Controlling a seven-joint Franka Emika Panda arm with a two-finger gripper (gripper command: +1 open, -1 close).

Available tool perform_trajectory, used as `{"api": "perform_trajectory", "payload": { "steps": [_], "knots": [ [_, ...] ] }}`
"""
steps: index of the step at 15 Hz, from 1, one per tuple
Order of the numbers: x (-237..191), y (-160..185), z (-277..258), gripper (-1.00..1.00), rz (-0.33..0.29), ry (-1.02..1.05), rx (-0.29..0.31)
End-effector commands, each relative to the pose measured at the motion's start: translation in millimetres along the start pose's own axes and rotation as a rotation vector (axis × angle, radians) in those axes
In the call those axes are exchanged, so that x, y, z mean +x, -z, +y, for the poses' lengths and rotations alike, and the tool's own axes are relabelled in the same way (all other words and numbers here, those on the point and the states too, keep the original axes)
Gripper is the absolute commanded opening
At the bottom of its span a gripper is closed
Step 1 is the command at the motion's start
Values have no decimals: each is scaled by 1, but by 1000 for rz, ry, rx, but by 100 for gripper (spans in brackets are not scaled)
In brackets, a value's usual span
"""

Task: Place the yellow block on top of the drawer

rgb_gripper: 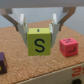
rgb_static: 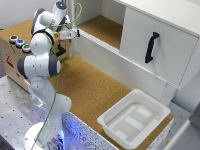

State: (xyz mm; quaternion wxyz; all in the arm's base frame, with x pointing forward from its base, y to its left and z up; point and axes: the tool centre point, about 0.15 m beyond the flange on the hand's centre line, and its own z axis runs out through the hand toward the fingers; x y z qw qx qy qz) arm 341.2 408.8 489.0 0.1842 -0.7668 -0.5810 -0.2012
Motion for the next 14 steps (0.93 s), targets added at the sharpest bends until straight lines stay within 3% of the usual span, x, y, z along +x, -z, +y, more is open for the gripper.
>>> {"api": "perform_trajectory", "payload": {
  "steps": [1, 7, 14],
  "knots": [
    [19, -41, -9, -100, 87, 135, 102],
    [29, -73, -7, -100, 80, 184, 142],
    [41, -92, 7, -100, 76, 176, 109]
  ]
}}
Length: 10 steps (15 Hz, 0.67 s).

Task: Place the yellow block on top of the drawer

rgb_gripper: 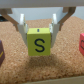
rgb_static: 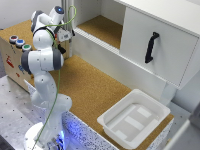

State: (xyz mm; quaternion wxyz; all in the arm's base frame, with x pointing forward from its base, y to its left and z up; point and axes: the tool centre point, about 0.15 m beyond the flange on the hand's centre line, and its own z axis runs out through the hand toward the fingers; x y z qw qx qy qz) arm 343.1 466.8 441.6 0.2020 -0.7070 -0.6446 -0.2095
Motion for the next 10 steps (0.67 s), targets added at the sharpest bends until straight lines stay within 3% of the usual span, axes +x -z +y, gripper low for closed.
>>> {"api": "perform_trajectory", "payload": {
  "steps": [1, 5, 10],
  "knots": [
    [16, -20, 23, 100, 45, 7, 46],
    [26, -9, 22, 100, 70, 7, 31],
    [53, 40, 27, 100, 125, -19, -7]
  ]
}}
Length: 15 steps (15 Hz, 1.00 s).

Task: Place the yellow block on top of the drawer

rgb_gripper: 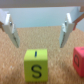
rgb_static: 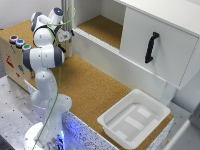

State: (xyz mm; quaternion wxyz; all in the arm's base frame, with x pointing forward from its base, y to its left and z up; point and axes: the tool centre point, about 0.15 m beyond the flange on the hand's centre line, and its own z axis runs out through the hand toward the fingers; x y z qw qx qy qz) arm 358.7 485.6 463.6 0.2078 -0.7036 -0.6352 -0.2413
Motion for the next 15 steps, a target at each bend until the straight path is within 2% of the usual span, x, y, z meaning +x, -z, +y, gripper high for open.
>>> {"api": "perform_trajectory", "payload": {
  "steps": [1, 4, 8, 12, 15],
  "knots": [
    [27, 39, 15, 100, 63, -34, 14],
    [14, 55, 16, 100, 33, -73, -43],
    [-31, 77, 21, 100, -36, -236, -151],
    [-79, 103, 24, 100, -105, -409, -288],
    [-110, 114, 22, 100, -168, -530, -360]
  ]
}}
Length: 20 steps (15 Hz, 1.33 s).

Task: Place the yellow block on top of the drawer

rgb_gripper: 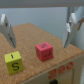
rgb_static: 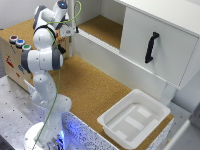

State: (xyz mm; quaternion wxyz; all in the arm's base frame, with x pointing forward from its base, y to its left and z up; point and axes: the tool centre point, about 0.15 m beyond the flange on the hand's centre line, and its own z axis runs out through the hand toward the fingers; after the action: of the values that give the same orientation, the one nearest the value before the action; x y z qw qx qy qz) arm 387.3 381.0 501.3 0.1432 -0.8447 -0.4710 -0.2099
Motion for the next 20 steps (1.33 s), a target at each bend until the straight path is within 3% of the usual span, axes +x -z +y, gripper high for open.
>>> {"api": "perform_trajectory", "payload": {
  "steps": [1, 5, 12, 14, 16, 20],
  "knots": [
    [-67, 18, 11, 100, -47, -189, -185],
    [-100, 12, 14, 100, -207, -359, -232],
    [-117, -2, -12, 100, -445, -573, -187],
    [-112, -6, -20, 100, -477, -602, -204],
    [-108, -11, -26, 100, -473, -644, -175],
    [-108, -11, -26, 100, -473, -644, -175]
  ]
}}
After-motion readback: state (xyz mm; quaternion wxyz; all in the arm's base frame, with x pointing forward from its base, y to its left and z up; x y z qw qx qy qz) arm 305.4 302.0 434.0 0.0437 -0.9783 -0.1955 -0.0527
